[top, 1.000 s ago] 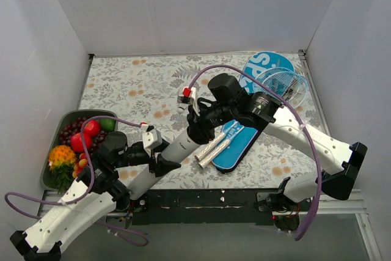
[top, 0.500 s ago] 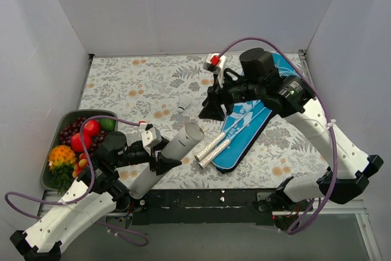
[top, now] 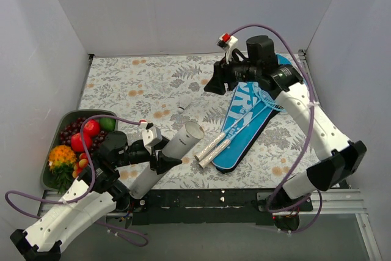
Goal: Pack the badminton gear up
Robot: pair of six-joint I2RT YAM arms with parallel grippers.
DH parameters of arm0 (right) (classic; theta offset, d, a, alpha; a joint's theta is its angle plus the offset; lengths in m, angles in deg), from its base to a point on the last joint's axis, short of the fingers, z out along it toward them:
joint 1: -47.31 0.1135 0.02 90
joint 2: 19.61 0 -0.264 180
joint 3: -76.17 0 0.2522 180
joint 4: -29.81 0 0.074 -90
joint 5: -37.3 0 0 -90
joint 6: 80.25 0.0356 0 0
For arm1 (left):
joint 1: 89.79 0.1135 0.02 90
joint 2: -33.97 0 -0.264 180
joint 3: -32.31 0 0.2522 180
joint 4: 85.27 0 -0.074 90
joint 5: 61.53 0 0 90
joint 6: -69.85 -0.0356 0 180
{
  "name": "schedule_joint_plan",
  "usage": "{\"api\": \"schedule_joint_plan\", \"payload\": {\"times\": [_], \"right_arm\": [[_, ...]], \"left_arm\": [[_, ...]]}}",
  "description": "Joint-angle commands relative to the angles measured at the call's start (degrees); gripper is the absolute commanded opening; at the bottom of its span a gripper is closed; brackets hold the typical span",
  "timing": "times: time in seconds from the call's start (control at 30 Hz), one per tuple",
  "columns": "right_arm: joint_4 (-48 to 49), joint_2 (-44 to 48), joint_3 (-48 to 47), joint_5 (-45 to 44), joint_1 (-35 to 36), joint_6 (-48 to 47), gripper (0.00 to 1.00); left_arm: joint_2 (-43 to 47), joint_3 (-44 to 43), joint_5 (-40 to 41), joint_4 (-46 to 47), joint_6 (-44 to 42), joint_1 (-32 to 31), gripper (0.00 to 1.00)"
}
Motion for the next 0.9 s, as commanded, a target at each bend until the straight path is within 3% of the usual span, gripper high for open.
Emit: {"api": "schedule_joint_plan", "payload": {"times": [0.0,0.53,0.87], "right_arm": [[9.7,-5.54,2.82,-0.24,-2.8,3.59,0.63],[11.02,-37.52,-15.89,0.28,-4.57,2.89,0.67],[15.16,-48.08,-19.85,5.37,-4.48,3.94,0.67]], "left_arm": [[0.11,0.14,0.86,1.59,0.24,-0.33,0.59],[-1.47,0.14,0.77,1.94,0.33,-0.33,0.59],[-2.61,-0.04,-0.11,1.94,0.5,-0.42,0.59]]}}
